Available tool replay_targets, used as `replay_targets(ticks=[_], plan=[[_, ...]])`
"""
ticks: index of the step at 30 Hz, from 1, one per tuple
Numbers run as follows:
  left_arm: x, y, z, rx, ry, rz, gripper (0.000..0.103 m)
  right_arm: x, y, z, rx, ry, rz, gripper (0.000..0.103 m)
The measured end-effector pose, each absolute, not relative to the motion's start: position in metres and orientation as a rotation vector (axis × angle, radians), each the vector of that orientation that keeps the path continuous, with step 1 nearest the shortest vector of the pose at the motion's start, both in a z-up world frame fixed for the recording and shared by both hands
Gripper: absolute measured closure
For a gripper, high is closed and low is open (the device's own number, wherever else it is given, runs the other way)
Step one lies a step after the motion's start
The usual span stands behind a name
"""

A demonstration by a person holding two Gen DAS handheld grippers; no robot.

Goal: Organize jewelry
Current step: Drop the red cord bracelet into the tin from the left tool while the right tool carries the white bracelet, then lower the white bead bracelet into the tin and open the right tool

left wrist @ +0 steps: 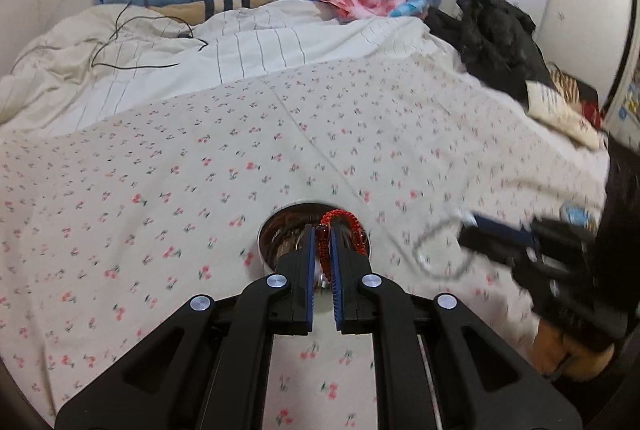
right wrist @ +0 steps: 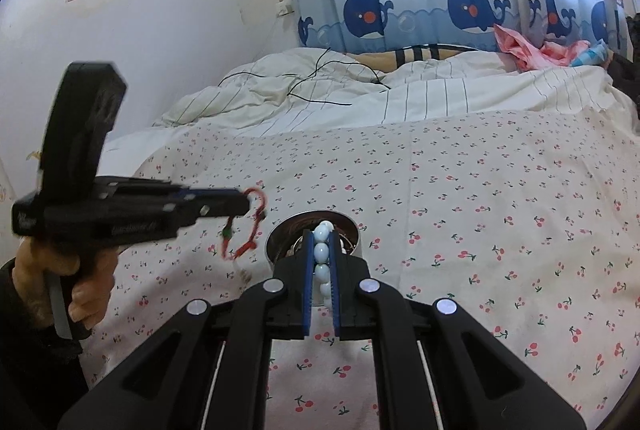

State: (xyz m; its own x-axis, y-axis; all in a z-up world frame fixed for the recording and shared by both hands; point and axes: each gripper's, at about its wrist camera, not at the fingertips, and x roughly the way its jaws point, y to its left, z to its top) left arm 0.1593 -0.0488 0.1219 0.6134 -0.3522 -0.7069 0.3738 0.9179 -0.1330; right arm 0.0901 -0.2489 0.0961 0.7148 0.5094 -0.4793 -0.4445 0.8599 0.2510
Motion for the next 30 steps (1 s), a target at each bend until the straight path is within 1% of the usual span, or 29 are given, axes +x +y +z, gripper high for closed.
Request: replay_targets(ticks=[4,7,10,12,14,15,18,20,22,24,27,30], plan=[[0.184,-0.050,0.107,-0.038,0.863,-0.422,0.096,0.089,-0.251,0.098,0.133,0.563,0.528,0.095],[0.200,-0.055,0.088,-0.020,0.919,-0.405,0.096,0.091,-0.253,0.098,0.143,0.570,0.527,0.095],[0.211,-0.060,0.069,0.035,0.973,-0.369,0.094,0.091,-0.251,0.097,0.141,0.577,0.527,0.095],[0.213,-0.058,0.066,0.026,0.982,-0.364,0.084,0.093,-0.249,0.096,0.141,0.581,0.533,0.095],[0.210,-0.050,0.068,-0.008,0.963,-0.348,0.057,0.097,-0.247,0.098,0.162,0.584,0.552,0.095],[0.208,-0.046,0.070,-0.022,0.955,-0.344,0.055,0.100,-0.246,0.100,0.184,0.583,0.570,0.095],[0.200,-0.033,0.076,-0.052,0.940,-0.347,0.053,0.113,-0.240,0.109,0.240,0.572,0.634,0.095],[0.191,-0.022,0.077,-0.062,0.930,-0.336,0.050,0.124,-0.236,0.111,0.315,0.587,0.697,0.095],[0.183,-0.008,0.075,-0.088,0.926,-0.319,0.047,0.143,-0.231,0.102,0.431,0.632,0.783,0.095],[0.180,0.004,0.071,-0.119,0.932,-0.297,0.047,0.160,-0.225,0.090,0.476,0.688,0.793,0.095],[0.176,0.020,0.063,-0.160,0.946,-0.273,0.046,0.187,-0.216,0.062,0.423,0.809,0.688,0.094],[0.176,0.026,0.057,-0.175,0.961,-0.266,0.046,0.197,-0.210,0.043,0.345,0.859,0.608,0.094]])
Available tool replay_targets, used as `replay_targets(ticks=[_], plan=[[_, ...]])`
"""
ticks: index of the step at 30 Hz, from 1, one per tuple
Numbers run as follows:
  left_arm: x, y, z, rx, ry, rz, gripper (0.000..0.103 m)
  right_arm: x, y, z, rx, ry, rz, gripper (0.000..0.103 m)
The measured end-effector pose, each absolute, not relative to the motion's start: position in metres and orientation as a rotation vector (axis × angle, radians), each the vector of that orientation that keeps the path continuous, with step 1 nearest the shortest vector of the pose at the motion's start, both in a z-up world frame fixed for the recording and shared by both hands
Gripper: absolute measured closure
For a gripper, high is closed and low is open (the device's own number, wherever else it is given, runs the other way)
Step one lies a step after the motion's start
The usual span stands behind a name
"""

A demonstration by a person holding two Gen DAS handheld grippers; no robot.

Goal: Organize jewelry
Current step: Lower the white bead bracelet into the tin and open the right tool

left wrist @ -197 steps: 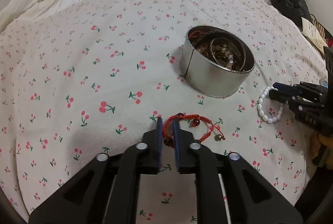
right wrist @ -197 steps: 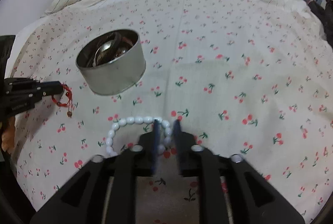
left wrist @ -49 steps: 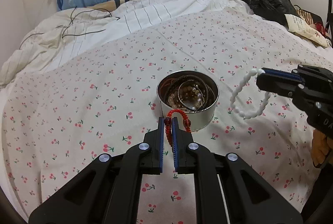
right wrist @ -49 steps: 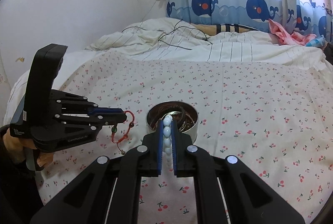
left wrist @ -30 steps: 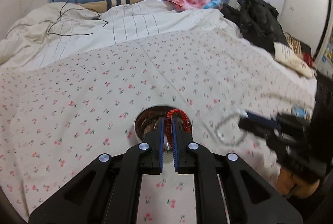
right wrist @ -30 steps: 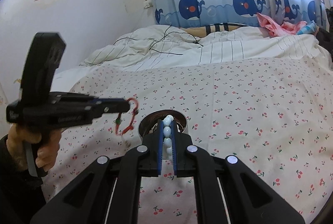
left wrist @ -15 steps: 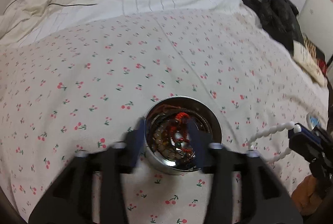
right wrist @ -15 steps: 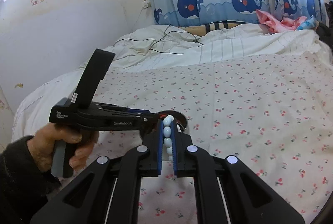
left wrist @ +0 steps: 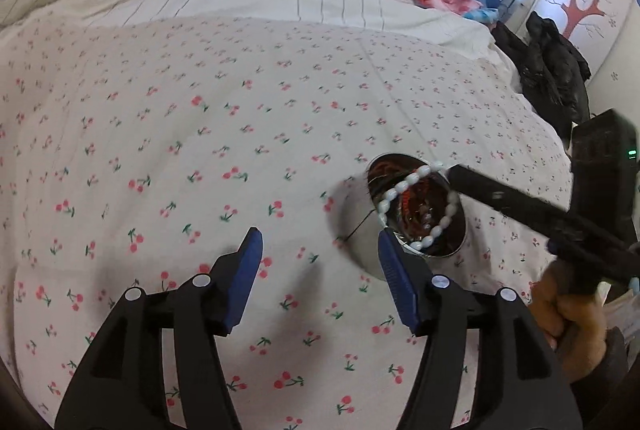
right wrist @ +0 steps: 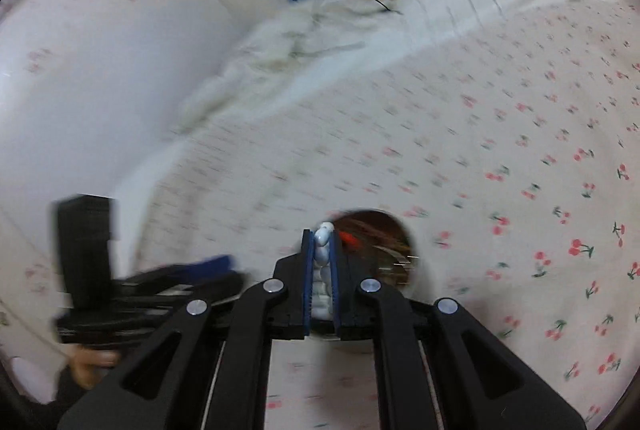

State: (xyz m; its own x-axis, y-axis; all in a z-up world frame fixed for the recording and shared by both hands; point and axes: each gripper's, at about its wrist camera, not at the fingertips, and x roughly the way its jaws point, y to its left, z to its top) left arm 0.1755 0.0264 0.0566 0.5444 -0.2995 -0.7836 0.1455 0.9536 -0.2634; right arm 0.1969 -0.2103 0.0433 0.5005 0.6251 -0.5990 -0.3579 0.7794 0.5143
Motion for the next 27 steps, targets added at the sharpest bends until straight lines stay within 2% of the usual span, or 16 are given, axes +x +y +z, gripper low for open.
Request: replay_targets(ticks=[7,9,11,12,15,17,20,23,27], plan=[[0.172,0.016,0.054,-0.125,0.957,-0.280,0.044,0.190,-0.183,0.038,0.162,0.865,0.567,0.094],[0.170,0.013,0.055,-0.110,0.953,-0.270,0.043,0.186,-0.186,0.041,0.160,0.853,0.576,0.088],[0.166,0.012,0.057,-0.093,0.935,-0.253,0.041,0.179,-0.192,0.051,0.166,0.816,0.580,0.059],[0.162,0.012,0.060,-0.082,0.915,-0.234,0.040,0.173,-0.195,0.057,0.155,0.788,0.570,0.053],[0.149,0.012,0.062,-0.063,0.881,-0.186,0.033,0.155,-0.198,0.071,0.108,0.745,0.544,0.050],[0.144,0.013,0.061,-0.058,0.875,-0.164,0.028,0.139,-0.201,0.073,0.075,0.734,0.503,0.039],[0.134,0.010,0.058,-0.041,0.867,-0.126,0.022,0.116,-0.208,0.065,0.047,0.746,0.447,0.031],[0.129,0.003,0.054,-0.005,0.854,-0.106,0.016,0.102,-0.216,0.051,0.060,0.777,0.405,0.028],[0.127,-0.007,0.049,0.024,0.857,-0.106,0.015,0.106,-0.217,0.034,0.056,0.825,0.354,0.023]])
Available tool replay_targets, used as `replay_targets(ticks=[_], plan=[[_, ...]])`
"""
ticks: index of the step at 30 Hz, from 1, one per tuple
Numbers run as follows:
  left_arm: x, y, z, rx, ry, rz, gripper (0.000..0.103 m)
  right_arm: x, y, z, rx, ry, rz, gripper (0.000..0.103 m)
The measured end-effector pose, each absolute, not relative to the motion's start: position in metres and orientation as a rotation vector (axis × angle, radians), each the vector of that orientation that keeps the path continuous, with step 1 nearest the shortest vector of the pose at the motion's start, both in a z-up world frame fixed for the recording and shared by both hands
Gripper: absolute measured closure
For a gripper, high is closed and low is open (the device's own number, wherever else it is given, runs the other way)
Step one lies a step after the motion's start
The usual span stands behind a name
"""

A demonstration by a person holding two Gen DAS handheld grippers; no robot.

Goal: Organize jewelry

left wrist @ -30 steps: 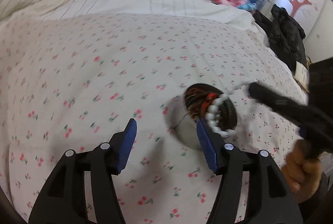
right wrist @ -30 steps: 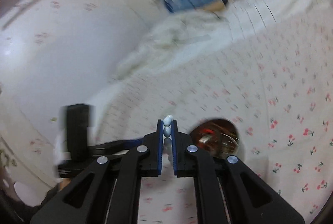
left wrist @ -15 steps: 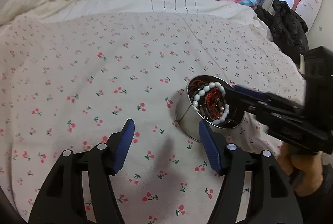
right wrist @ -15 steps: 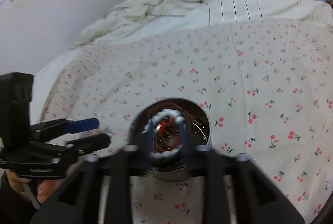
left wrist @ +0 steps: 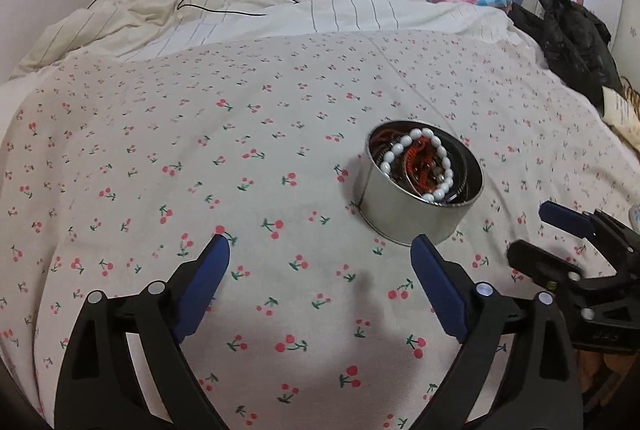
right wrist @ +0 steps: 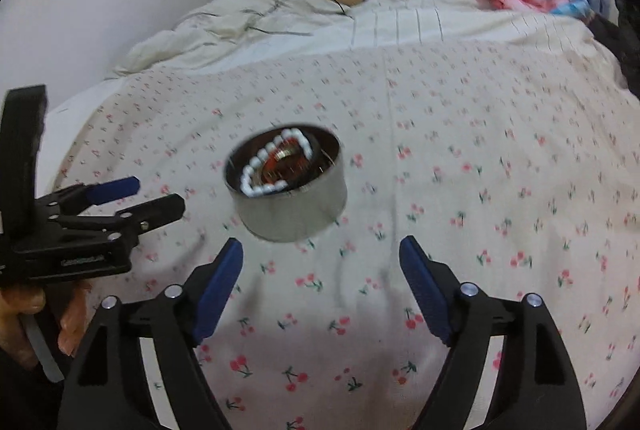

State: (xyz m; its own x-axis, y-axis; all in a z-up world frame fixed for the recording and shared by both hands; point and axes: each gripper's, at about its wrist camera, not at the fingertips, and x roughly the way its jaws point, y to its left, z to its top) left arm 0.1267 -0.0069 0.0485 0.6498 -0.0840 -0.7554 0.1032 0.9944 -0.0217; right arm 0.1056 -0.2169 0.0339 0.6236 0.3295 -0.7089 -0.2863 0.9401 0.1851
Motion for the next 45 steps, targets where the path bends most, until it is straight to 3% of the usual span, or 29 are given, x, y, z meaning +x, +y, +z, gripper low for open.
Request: replay_targets(ticks=[6,8,45], plan=[[0.132,-0.016,0.021,0.016,0.932,-0.103,0.010,0.124,-0.218,0.003,0.049,0.944,0.276,0.015],[0.138,-0.018,0.004,0.028,1.005,-0.092,0.009,0.126,-0.215,0.000,0.025,0.965,0.284,0.007],[0.141,-0.017,-0.003,0.021,1.007,-0.089,0.007,0.124,-0.207,-0.006,-0.091,0.991,0.170,0.007]])
